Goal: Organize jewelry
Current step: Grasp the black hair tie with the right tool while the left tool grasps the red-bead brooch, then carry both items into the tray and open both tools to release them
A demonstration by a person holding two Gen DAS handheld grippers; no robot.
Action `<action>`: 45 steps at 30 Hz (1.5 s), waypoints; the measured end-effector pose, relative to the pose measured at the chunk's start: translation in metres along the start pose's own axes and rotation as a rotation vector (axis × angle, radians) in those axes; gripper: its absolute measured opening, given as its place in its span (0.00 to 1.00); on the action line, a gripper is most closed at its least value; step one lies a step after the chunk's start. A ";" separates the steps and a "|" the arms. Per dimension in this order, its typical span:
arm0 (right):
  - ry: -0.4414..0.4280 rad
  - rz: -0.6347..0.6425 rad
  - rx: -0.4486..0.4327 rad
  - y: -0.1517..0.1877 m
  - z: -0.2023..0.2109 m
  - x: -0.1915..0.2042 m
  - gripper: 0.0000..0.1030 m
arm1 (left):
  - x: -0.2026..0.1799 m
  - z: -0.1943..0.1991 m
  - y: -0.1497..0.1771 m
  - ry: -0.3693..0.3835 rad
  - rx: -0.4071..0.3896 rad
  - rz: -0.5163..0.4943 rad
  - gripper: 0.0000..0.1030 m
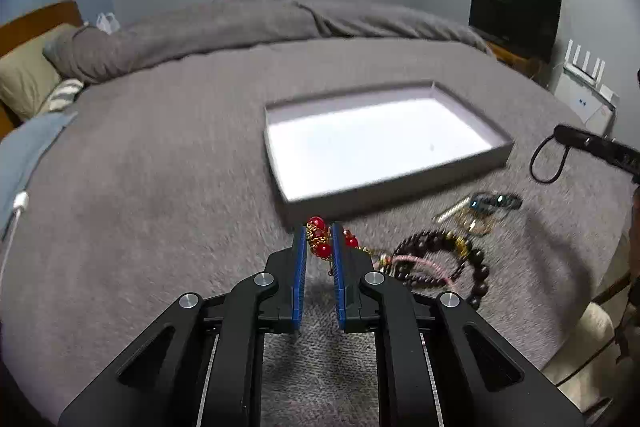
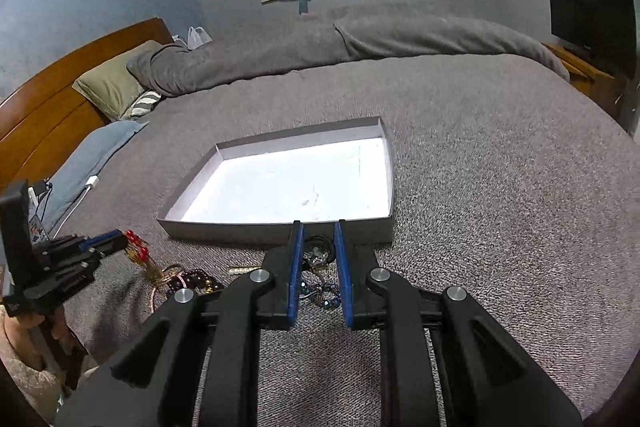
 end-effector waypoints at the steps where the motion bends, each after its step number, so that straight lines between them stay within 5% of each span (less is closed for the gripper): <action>1: -0.002 0.002 -0.005 -0.001 0.002 0.001 0.15 | 0.001 0.005 -0.003 -0.004 -0.015 0.000 0.13; 10: -0.017 0.019 -0.051 -0.028 0.006 0.010 0.15 | 0.014 0.025 -0.046 -0.018 -0.073 -0.033 0.13; 16: -0.011 0.018 -0.070 -0.054 -0.021 0.012 0.15 | 0.023 -0.004 -0.074 0.056 -0.082 -0.006 0.12; 27: 0.062 -0.073 -0.022 -0.101 -0.110 -0.011 0.15 | 0.033 -0.085 -0.124 0.002 -0.030 -0.054 0.12; 45: 0.156 -0.094 0.118 -0.101 -0.187 -0.021 0.15 | 0.049 -0.186 -0.114 0.023 0.176 -0.018 0.12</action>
Point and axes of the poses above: each gripper's, at about its wrist camera, not at the fingertips, and z roughly against the way its jaws point, x to its left, y to its underside, the point moved 5 cm from there along -z, roughly the way its jaws point, and after that the axes turned 13 degrees about -z, right-handed, at the moved point
